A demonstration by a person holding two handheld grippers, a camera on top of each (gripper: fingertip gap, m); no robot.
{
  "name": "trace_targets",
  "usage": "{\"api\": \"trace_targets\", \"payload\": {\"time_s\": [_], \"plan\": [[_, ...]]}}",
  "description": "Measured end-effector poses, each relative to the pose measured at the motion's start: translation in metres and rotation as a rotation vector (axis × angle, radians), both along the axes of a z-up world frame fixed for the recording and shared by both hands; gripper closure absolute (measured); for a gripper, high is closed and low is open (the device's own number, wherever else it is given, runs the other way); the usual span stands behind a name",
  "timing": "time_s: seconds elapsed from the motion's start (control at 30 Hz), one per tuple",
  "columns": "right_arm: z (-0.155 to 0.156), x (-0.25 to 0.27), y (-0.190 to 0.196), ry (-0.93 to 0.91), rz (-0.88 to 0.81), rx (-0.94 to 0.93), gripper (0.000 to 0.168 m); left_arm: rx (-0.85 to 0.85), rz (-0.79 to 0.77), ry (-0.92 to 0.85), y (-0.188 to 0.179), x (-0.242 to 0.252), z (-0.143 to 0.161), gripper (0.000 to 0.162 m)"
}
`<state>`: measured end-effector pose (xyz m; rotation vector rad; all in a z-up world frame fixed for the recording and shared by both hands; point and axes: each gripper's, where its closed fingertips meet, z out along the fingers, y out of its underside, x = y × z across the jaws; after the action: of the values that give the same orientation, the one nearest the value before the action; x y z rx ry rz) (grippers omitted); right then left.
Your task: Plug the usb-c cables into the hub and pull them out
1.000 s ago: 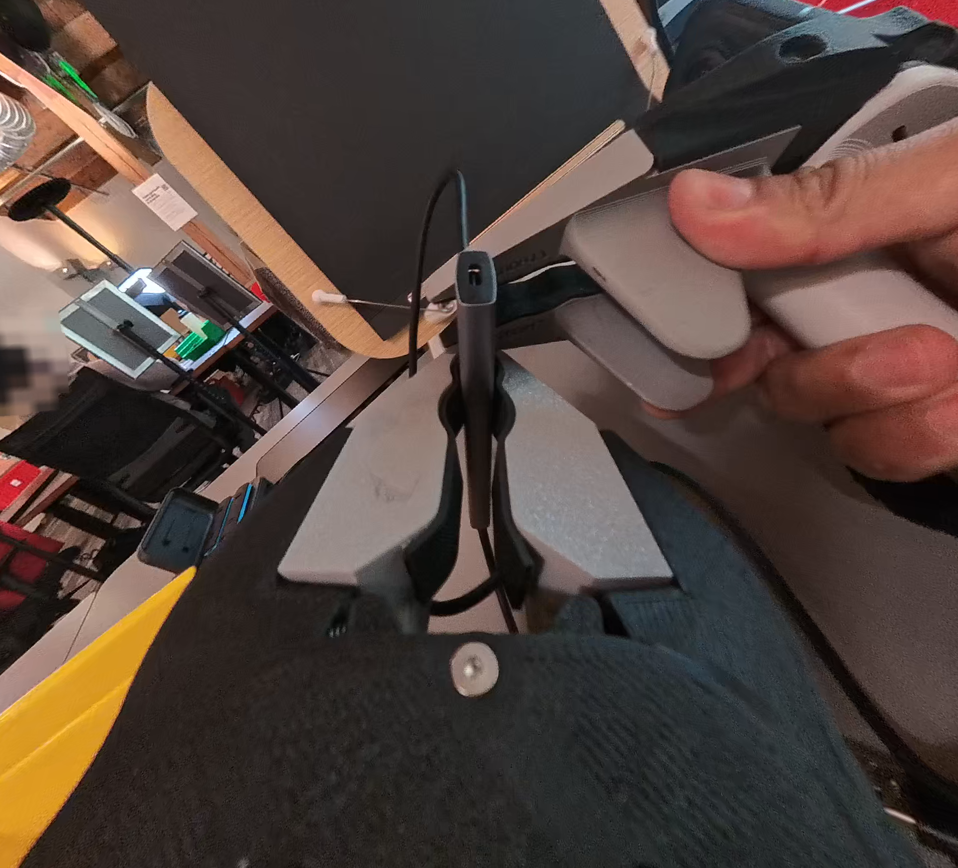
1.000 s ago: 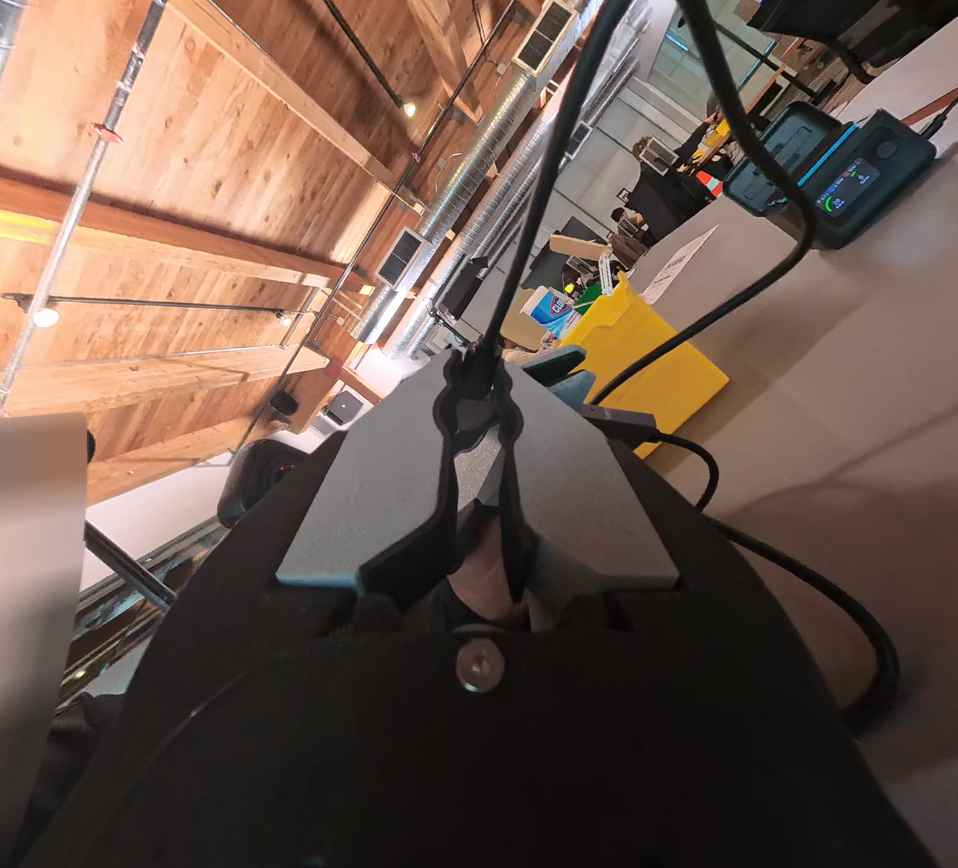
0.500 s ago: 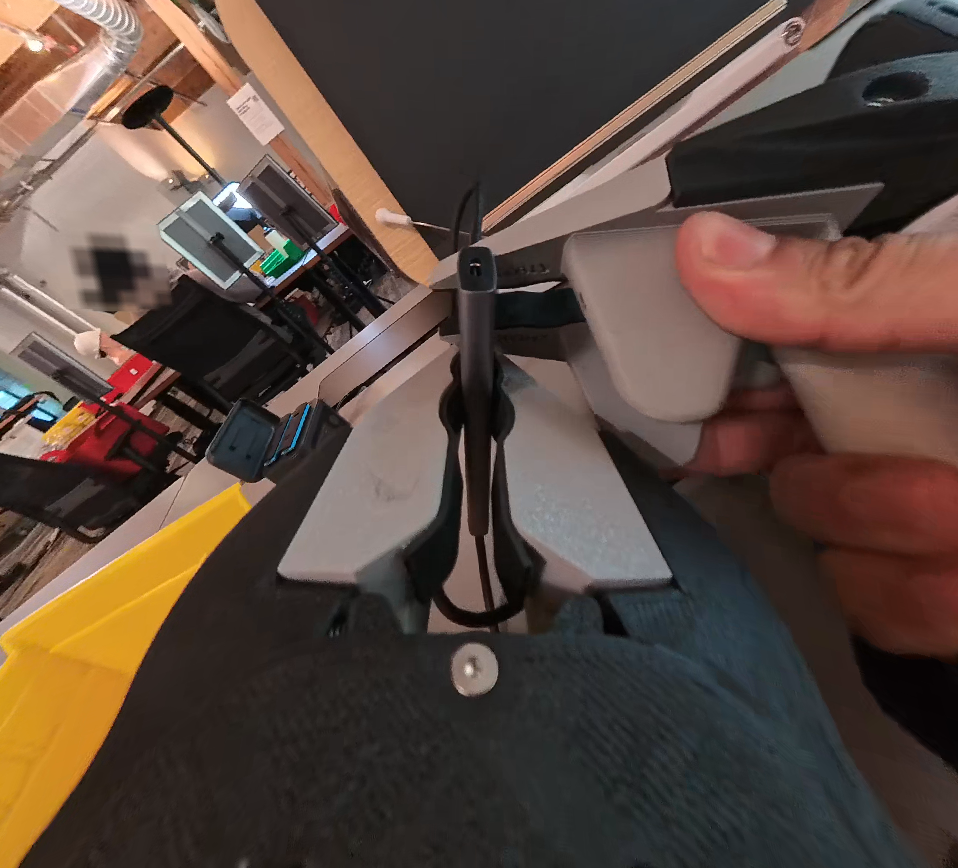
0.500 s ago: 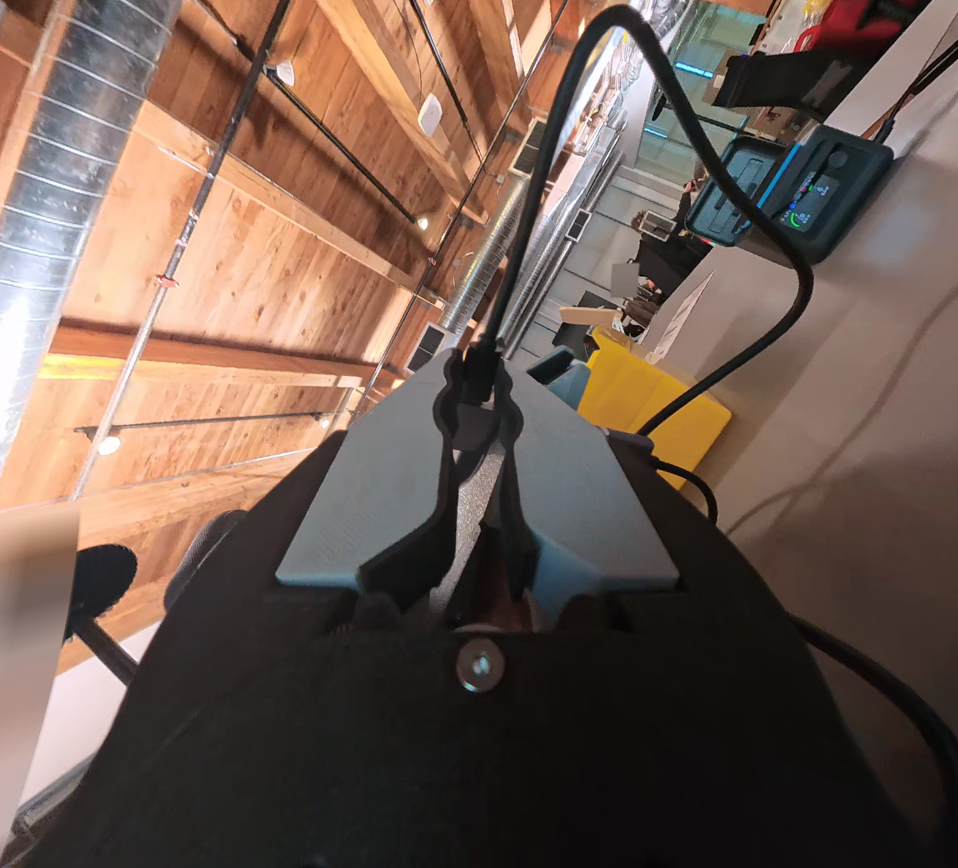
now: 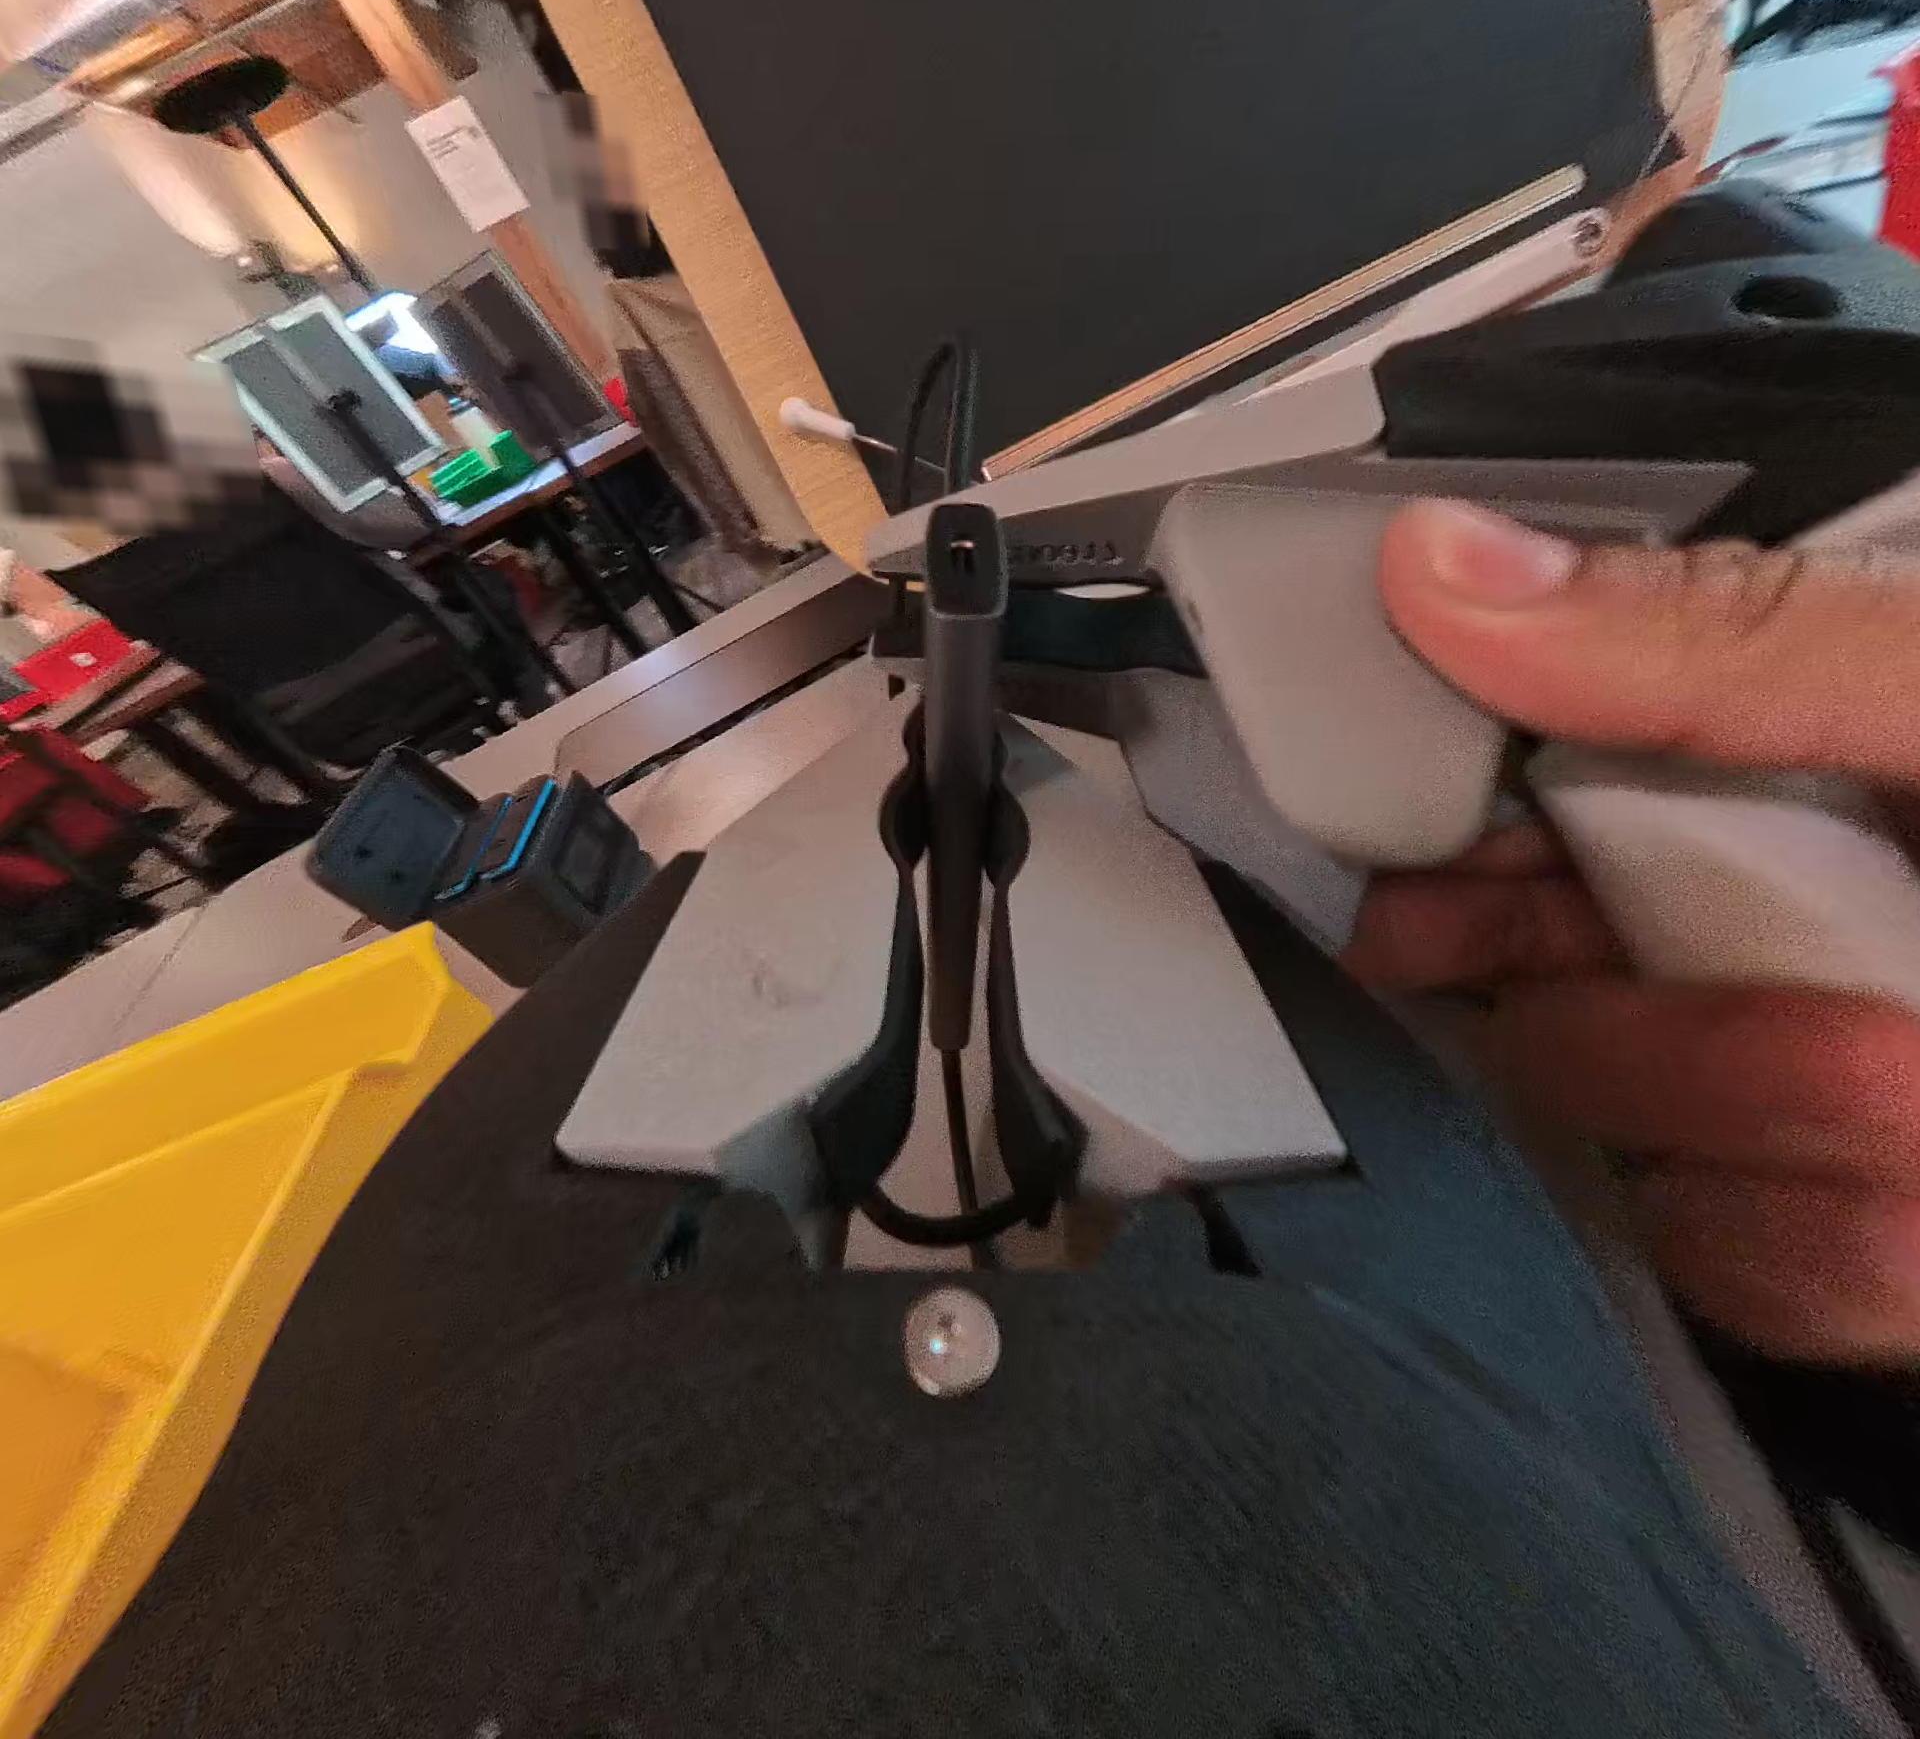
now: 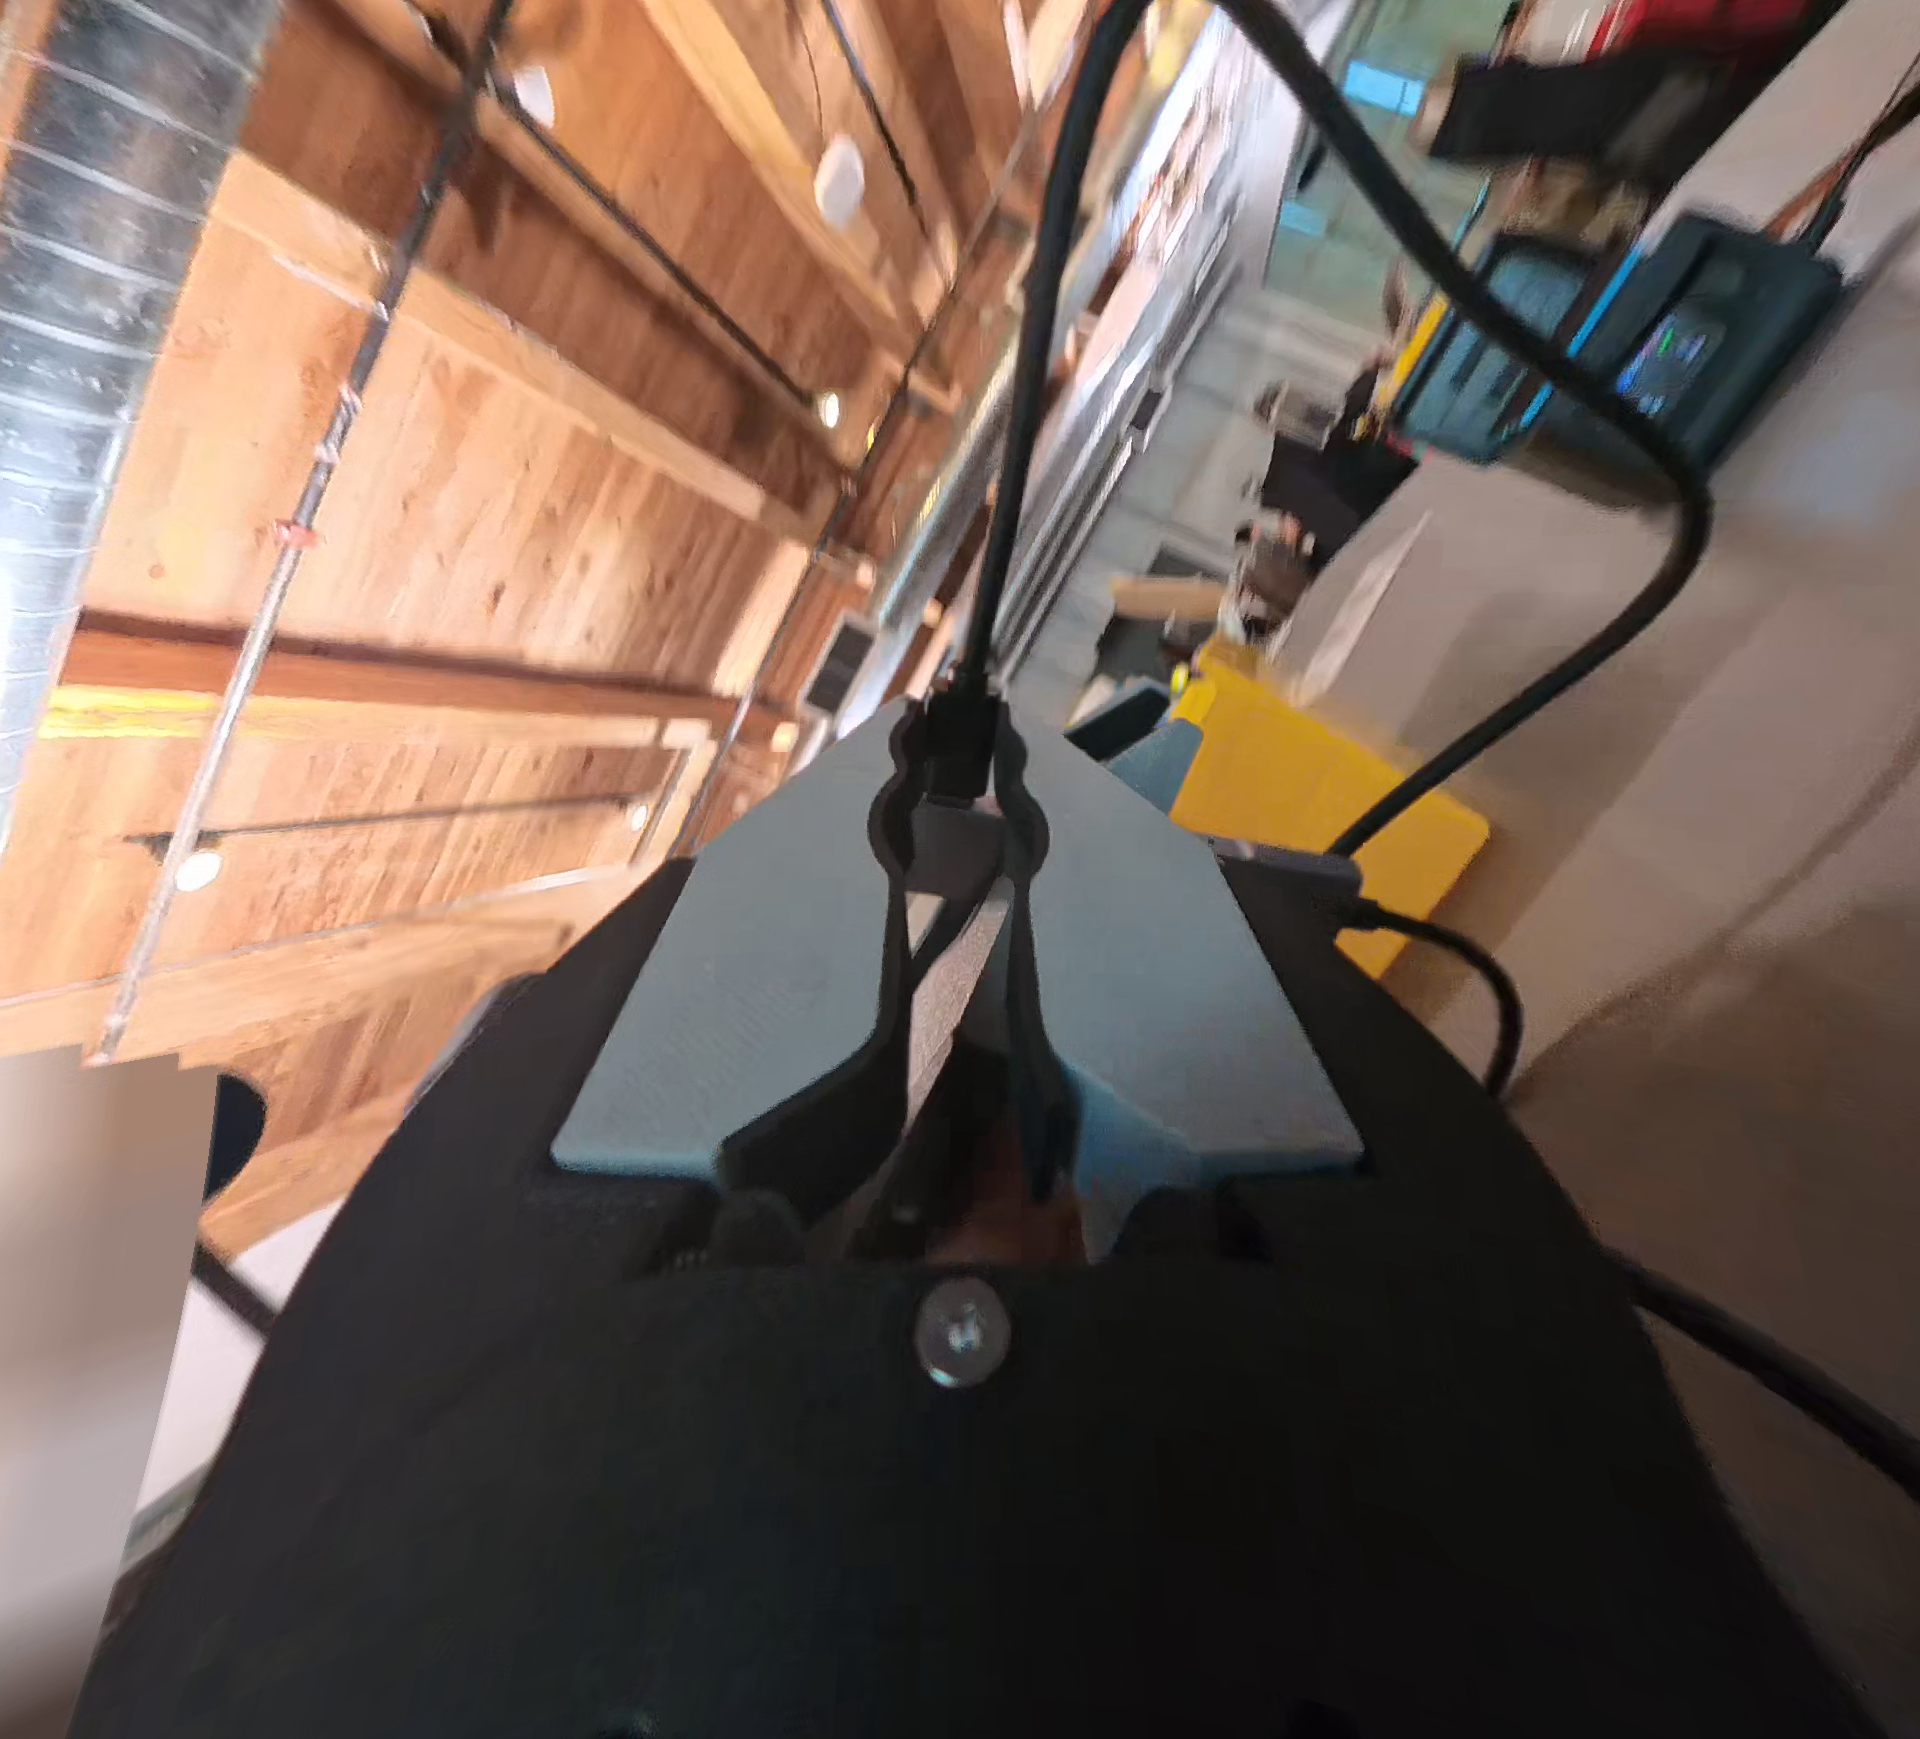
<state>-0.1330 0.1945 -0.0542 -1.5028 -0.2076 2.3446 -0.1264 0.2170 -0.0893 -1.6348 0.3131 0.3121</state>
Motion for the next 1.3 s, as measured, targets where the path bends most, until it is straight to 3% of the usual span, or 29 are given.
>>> {"api": "trace_targets", "payload": {"time_s": [0.13,0.3,0.4,0.57,0.73,0.87,0.97,1.03,1.1,1.2,1.3], "plan": [[-0.005,-0.003,-0.012,-0.136,0.053,0.143,0.159,0.017,-0.042,0.016,-0.004,0.000,-0.002,0.158],[0.003,0.002,-0.025,-0.182,0.078,0.269,0.159,0.074,-0.113,0.013,-0.009,0.009,0.006,0.158],[0.008,0.012,-0.021,-0.208,0.049,0.337,0.144,0.025,-0.181,-0.014,-0.010,0.015,0.003,0.158],[0.023,0.044,0.004,-0.179,-0.092,0.390,0.151,0.029,-0.224,0.005,-0.013,0.019,0.007,0.158],[0.011,0.045,-0.011,-0.486,-0.152,0.777,0.129,-0.053,-0.357,0.091,-0.019,0.039,-0.004,0.158],[0.010,0.062,-0.026,-0.618,-0.229,1.150,0.146,-0.078,-0.501,0.058,-0.033,0.052,-0.001,0.158],[0.009,0.078,-0.059,-0.599,-0.147,1.408,0.161,-0.079,-0.601,0.178,-0.048,0.068,-0.004,0.158],[0.007,0.091,-0.073,-0.628,-0.135,1.510,0.150,-0.096,-0.590,0.341,-0.050,0.075,-0.014,0.158],[0.003,0.104,-0.078,-0.720,-0.176,1.623,0.127,-0.112,-0.575,0.482,-0.050,0.084,-0.025,0.157],[-0.009,0.117,-0.086,-0.812,-0.215,1.854,0.137,-0.101,-0.602,0.558,-0.054,0.102,-0.028,0.157],[-0.025,0.122,-0.085,-0.917,-0.214,2.071,0.159,-0.082,-0.626,0.581,-0.060,0.112,-0.027,0.158]]}}
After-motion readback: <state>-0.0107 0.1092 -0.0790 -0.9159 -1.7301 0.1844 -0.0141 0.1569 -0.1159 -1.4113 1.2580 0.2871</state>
